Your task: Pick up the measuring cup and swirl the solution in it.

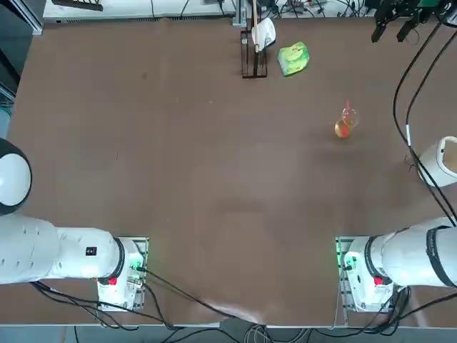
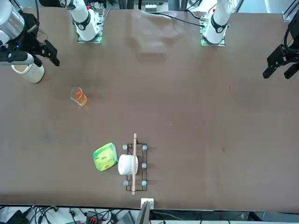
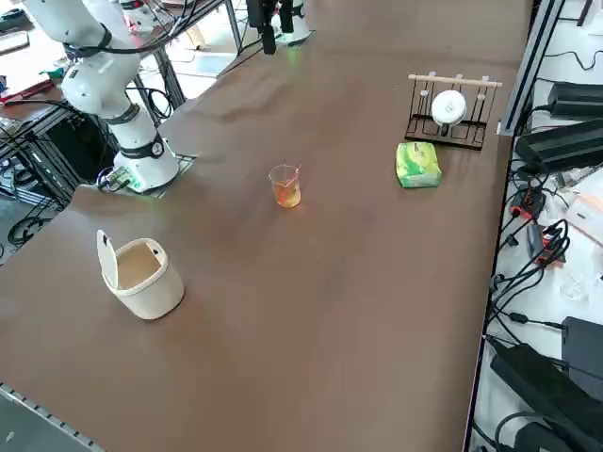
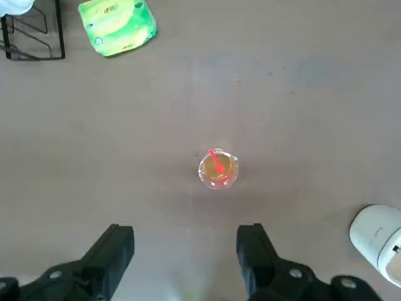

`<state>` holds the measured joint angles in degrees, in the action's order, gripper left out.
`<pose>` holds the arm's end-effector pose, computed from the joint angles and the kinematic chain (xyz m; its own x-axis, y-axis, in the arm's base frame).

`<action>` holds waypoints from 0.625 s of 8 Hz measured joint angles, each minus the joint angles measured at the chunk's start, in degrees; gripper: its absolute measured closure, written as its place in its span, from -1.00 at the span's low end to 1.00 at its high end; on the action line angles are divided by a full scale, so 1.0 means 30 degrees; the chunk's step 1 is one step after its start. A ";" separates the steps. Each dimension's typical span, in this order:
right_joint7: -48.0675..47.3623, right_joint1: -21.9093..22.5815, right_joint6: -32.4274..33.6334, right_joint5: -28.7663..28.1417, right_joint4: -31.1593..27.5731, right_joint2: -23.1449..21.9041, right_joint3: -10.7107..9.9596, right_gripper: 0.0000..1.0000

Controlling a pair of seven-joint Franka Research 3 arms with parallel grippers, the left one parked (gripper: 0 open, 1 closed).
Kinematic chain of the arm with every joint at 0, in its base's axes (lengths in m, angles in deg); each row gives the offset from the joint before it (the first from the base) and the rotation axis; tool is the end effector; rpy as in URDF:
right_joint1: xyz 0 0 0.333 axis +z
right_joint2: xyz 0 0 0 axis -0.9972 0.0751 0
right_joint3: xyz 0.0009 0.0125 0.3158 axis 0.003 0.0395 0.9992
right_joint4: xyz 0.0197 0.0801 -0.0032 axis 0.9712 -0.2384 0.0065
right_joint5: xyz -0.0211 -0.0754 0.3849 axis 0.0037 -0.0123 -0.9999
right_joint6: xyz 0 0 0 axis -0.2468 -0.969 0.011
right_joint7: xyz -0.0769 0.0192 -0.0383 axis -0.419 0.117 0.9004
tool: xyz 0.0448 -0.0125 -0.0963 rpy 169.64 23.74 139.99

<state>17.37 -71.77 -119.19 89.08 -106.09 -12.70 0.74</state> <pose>0.4995 0.0397 0.6055 0.9998 -0.0176 -0.0104 -0.0180 -0.9993 -0.0340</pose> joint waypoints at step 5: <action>0.0073 -0.2173 0.0321 -0.0077 0.0751 0.0451 0.1934 -1.00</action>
